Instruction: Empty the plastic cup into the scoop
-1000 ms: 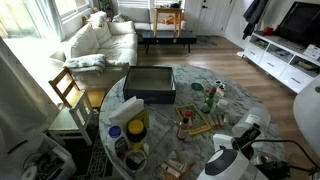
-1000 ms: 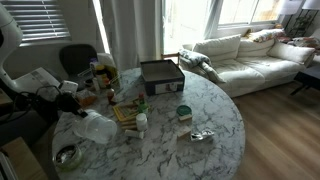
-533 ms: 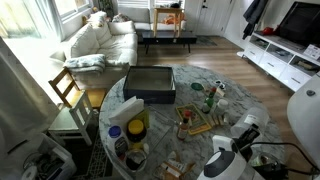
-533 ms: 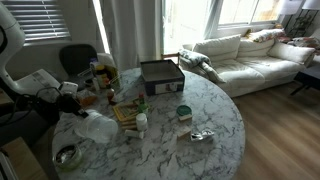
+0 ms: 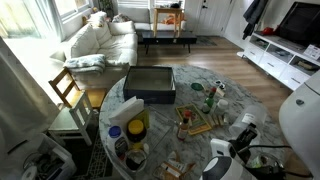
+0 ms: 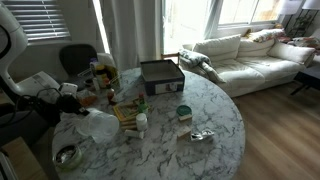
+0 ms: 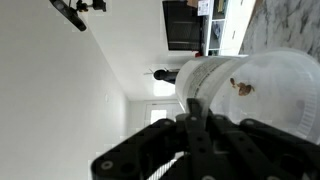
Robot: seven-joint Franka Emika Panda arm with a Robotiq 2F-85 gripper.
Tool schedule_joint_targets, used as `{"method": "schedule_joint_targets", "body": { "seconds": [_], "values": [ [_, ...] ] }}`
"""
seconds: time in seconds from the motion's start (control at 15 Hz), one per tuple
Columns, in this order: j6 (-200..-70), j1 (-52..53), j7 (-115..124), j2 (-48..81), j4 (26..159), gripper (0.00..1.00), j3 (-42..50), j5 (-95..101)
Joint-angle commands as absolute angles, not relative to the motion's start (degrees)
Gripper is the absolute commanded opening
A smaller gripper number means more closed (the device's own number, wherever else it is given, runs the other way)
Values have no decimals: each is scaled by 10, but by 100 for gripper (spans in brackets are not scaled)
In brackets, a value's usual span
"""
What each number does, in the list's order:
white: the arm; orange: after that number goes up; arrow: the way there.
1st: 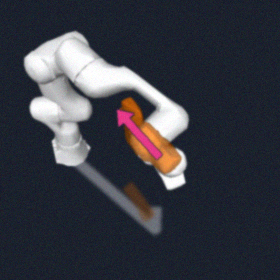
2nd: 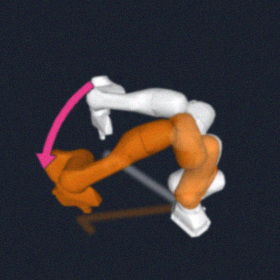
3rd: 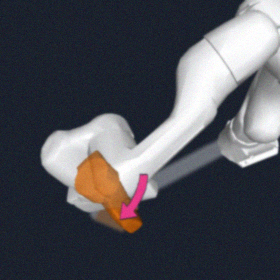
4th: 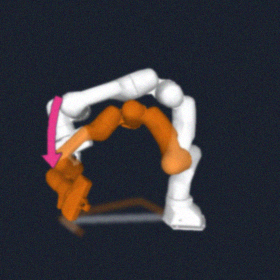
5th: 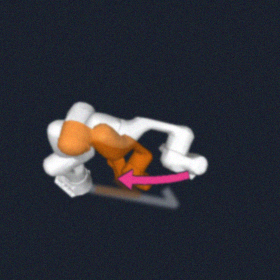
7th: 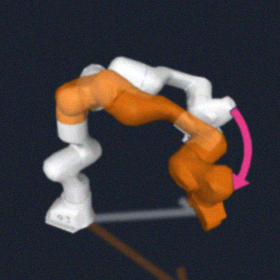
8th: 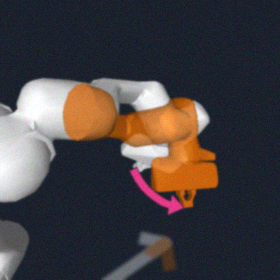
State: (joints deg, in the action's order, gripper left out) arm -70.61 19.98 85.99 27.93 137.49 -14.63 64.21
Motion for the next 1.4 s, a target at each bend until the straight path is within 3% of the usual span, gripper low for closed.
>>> {"method": "schedule_joint_targets", "body": {
  "seconds": [0.0, 1.33],
  "values": [
    [-680, 205, 873, 304, 1367, 1, -148, 661],
    [-636, 198, 873, 315, 1357, 1, -152, 658]
  ]
}}
